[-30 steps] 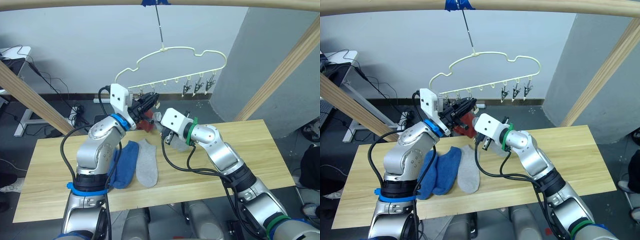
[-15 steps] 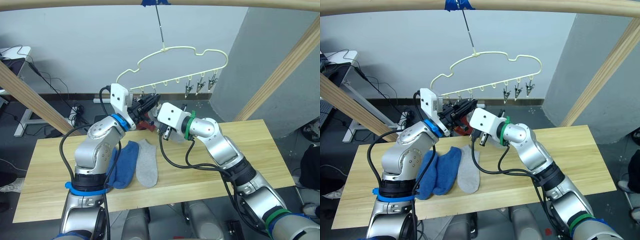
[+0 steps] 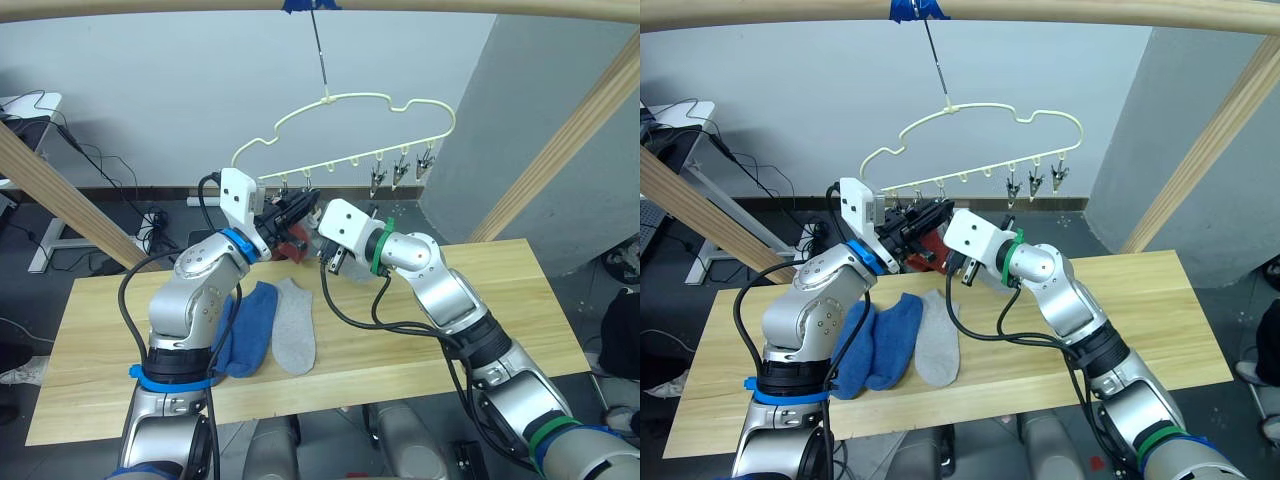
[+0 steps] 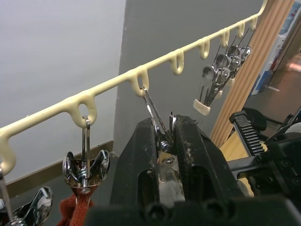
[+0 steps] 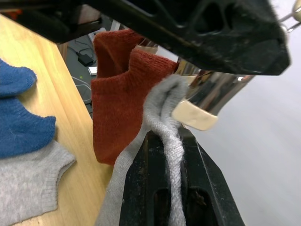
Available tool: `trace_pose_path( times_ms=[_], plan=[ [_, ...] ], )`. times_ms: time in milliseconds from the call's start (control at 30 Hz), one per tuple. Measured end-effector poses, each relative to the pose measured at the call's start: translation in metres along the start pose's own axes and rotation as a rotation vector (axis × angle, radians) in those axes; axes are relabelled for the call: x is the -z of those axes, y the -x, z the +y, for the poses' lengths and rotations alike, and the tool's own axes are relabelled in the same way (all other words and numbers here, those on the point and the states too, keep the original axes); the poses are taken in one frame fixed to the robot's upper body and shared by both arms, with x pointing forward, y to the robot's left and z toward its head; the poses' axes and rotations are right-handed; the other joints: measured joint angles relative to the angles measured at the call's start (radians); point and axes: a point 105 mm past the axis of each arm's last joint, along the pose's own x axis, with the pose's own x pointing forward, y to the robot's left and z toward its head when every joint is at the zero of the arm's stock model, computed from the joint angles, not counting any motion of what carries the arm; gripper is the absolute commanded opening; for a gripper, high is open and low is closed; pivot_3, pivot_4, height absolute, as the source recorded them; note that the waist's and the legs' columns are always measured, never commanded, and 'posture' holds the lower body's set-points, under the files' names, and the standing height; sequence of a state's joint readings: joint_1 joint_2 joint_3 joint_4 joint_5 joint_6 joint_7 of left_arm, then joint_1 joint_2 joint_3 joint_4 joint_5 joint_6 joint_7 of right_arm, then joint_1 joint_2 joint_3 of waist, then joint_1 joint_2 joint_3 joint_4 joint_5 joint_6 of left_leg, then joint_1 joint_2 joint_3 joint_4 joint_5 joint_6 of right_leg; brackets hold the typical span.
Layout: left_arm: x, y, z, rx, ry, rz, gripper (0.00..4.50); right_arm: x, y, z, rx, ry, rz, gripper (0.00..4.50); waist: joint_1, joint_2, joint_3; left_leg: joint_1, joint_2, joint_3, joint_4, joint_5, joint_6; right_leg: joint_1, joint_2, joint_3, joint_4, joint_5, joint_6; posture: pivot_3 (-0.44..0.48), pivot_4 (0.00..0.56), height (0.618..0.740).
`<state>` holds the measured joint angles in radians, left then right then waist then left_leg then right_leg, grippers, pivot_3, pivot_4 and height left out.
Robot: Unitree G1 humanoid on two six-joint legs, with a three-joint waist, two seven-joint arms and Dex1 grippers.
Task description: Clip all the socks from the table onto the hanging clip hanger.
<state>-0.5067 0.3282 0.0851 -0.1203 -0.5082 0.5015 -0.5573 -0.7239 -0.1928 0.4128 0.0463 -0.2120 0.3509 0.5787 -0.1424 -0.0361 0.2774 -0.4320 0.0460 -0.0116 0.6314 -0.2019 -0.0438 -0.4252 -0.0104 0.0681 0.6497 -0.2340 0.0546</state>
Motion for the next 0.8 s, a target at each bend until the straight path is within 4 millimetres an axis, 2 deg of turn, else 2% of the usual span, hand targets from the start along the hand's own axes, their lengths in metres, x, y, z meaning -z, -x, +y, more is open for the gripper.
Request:
trace_pose_path(
  times_ms=[267,333,467,600,800],
  plan=[
    [-0.003,0.003,-0.001,-0.003,-0.004,-0.003,0.22,-0.005,-0.003,0.001,0.005,-0.061,-0.031,0.0,0.0,0.0,0.0,0.0,0.0,0.0,0.0,0.0,0.0,0.0,0.0,0.0,0.0,0.0,0.0,-0.231,0.27,0.74],
    [-0.004,0.004,0.0,-0.008,0.001,-0.003,0.93,-0.006,-0.004,0.001,0.007,-0.083,-0.038,0.0,0.0,0.0,0.0,0.0,0.0,0.0,0.0,0.0,0.0,0.0,0.0,0.0,0.0,0.0,0.0,-0.23,0.27,0.74],
    [0.003,0.007,-0.002,-0.001,0.023,0.017,2.06,-0.009,-0.004,-0.005,0.035,-0.109,-0.055,0.0,0.0,0.0,0.0,0.0,0.0,0.0,0.0,0.0,0.0,0.0,0.0,0.0,0.0,0.0,0.0,-0.23,0.27,0.74],
    [0.01,0.009,-0.002,0.001,0.047,0.042,2.06,-0.011,-0.004,-0.008,0.049,-0.129,-0.069,0.0,0.0,0.0,0.0,0.0,0.0,0.0,0.0,0.0,0.0,0.0,0.0,0.0,0.001,0.0,0.0,-0.226,0.268,0.74],
    [0.009,0.016,-0.003,0.012,0.033,0.054,2.06,-0.014,-0.005,-0.006,0.044,-0.143,-0.083,0.0,0.0,0.0,0.0,0.0,0.0,0.0,0.0,0.0,0.0,0.0,0.0,0.0,0.0,0.0,0.0,-0.217,0.265,0.74]
  ],
)
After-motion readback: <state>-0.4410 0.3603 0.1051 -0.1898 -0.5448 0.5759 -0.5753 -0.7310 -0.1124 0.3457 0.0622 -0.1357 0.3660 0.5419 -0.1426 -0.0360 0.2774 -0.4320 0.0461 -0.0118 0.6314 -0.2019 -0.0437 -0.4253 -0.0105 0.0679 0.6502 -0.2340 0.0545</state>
